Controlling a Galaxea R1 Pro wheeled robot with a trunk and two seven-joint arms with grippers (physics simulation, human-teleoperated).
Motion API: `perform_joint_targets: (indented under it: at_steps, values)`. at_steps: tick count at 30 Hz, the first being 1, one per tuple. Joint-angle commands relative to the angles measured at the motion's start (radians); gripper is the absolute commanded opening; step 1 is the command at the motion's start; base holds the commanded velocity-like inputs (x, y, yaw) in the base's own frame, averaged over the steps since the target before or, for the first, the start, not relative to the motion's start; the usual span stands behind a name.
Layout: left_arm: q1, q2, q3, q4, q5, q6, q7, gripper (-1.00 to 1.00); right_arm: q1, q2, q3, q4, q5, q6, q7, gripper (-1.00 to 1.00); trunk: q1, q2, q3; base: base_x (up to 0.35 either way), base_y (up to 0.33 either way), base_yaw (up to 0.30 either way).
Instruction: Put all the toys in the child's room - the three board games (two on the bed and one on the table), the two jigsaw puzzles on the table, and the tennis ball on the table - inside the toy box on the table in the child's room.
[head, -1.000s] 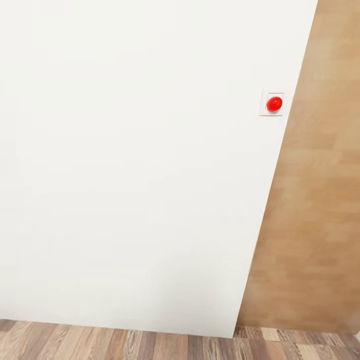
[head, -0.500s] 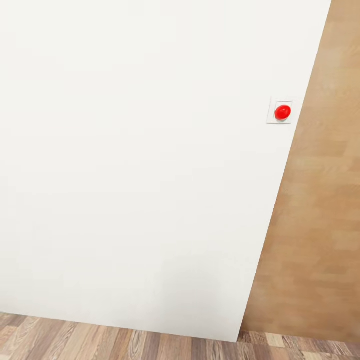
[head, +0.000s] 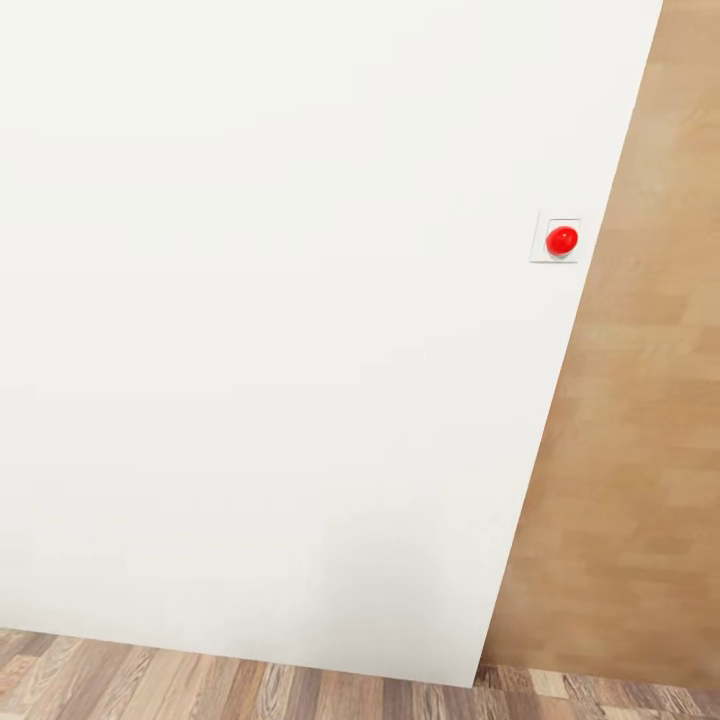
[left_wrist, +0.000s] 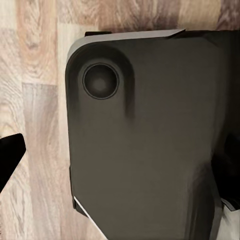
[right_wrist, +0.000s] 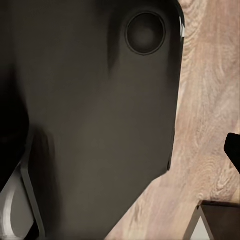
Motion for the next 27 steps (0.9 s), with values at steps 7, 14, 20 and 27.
perform_joint_targets:
  at_steps: [7,14,20,27]
  values:
    - [0.0,-0.001,-0.002,0.0,0.0,-0.037,0.061,1.0,0.0,0.0,-0.001,0.0,0.0,0.0,0.0,1.0,-0.027,0.049,0.021,0.0,0.0,0.0]
    - [0.0,-0.002,-0.002,0.0,-0.001,-0.041,0.097,1.0,0.0,0.0,-0.002,0.0,0.0,-0.004,0.0,1.0,-0.054,0.098,0.043,0.0,0.0,0.0]
    - [0.0,-0.001,-0.004,0.0,-0.001,-0.04,0.107,1.0,0.0,0.0,-0.004,0.0,-0.001,-0.052,0.0,1.0,-0.077,0.14,0.062,0.0,0.0,0.0]
    - [0.0,-0.002,-0.006,-0.002,-0.003,-0.043,0.118,1.0,0.0,0.0,-0.008,0.0,-0.007,-0.092,-0.01,1.0,-0.104,0.189,0.084,0.0,0.0,0.0]
